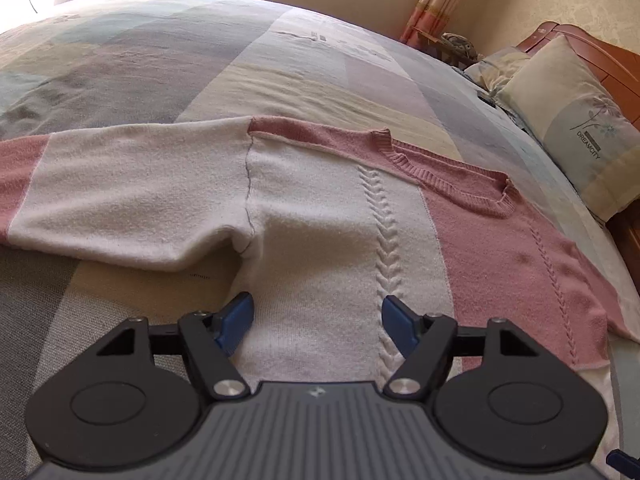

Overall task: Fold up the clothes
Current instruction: 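Move the open left tool along the sweater body to the pink hem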

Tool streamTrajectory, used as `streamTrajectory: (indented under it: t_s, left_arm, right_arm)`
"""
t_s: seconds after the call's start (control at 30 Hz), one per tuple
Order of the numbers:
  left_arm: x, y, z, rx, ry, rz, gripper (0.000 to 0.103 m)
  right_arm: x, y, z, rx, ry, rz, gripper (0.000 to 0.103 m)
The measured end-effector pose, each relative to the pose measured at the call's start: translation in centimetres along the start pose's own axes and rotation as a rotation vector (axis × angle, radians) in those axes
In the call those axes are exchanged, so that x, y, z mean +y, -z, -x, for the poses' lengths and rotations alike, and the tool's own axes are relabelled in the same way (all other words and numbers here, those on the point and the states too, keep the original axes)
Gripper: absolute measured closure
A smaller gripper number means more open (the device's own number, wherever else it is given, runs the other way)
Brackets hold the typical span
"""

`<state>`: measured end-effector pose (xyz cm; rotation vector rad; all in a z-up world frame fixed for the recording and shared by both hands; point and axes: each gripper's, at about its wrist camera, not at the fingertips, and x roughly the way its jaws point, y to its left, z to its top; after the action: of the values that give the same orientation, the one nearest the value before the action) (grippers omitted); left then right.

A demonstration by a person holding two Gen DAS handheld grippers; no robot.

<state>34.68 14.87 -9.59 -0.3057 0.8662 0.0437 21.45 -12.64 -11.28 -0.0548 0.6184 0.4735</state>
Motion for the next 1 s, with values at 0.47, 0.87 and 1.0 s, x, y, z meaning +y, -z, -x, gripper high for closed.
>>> streamTrajectory:
  t_s: [0.47,0.87,1.0]
  left_arm:
    - [0.1,9.6,8.1,0.053,0.099,0.054,0.026]
    - [7.3,12.7,12.6,0.024,0.192,0.319,0.024]
    - [9.0,14.4,11.8,0.054,0.349,0.448,0.020]
  right_arm:
    - [2.0,0.3,0.4,-0.018,-0.097,0.083,0.000]
    - [4.0,4.6,3.5,0.067,-0.220,-0.016,0.000]
    - [3.9,5.0,4.5,0.091,-0.234,-0.052,0.000]
